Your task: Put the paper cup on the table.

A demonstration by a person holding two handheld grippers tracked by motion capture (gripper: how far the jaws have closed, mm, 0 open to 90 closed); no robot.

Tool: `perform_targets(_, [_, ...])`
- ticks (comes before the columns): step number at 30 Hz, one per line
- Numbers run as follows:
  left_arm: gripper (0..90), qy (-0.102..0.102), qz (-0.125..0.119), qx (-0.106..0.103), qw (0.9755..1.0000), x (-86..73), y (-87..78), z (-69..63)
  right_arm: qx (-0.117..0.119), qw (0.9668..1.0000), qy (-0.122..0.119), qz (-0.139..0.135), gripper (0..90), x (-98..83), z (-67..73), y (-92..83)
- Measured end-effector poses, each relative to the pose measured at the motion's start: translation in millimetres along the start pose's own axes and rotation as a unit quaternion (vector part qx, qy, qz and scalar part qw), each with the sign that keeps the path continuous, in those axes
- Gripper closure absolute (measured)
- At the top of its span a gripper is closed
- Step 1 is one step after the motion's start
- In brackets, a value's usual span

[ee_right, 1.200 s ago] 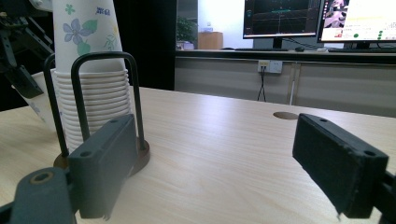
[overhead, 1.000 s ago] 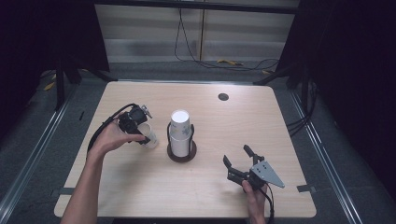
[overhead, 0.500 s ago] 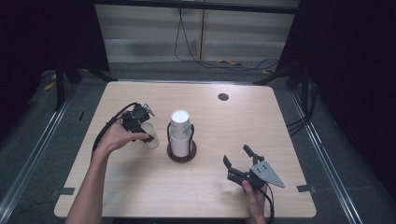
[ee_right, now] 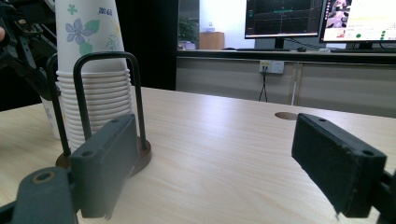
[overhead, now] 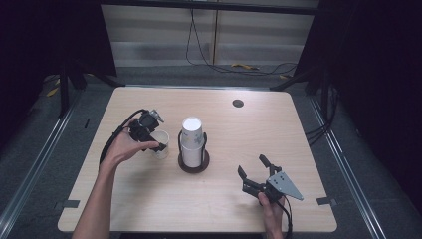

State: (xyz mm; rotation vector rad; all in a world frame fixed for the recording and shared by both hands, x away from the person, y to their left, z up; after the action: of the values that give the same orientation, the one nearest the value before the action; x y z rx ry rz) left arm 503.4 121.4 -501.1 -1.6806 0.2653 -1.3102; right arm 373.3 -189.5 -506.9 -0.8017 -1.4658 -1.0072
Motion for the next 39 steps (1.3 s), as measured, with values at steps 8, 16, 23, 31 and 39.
perform_targets(8, [17.3, -0.010, -0.036, 0.012, 0.9992, 4.0, -1.4, -2.1, 0.000, 1.0000, 0.000, 0.000, 14.1, 0.0, 0.0, 0.0])
perform_targets(16, [17.4, -0.023, -0.105, 0.031, 0.9937, 11.2, -15.9, -1.2, -0.001, 1.0000, 0.000, 0.000, 14.3, -0.1, -0.2, 0.3])
perform_targets(23, [19.4, -0.043, -0.200, 0.039, 0.9781, 15.0, -31.1, -9.6, 0.000, 1.0000, 0.000, 0.002, 14.4, -0.2, -0.1, 0.4])
perform_targets(31, [19.9, -0.060, -0.260, 0.050, 0.9625, 4.5, -42.8, -27.6, -0.001, 1.0000, 0.000, 0.001, 14.4, -0.1, -0.2, 0.3])
perform_targets(39, [19.9, -0.064, -0.305, 0.076, 0.9471, -3.1, -52.7, -44.7, 0.000, 1.0000, 0.000, 0.000, 14.4, -0.1, 0.0, 0.0])
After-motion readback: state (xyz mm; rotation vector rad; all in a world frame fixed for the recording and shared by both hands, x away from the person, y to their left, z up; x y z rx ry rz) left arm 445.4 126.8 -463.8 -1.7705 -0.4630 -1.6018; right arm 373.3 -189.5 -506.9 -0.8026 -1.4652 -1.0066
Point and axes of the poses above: each handheld gripper's, and its own axes: y roughly forward along the jaws, x roughly out of its top, z roughly to its left, the point moved 9 cm from there along y, roughly forward along the jaws, and after that the axes turned 10 degrees about -z, right-handed, at the moved point
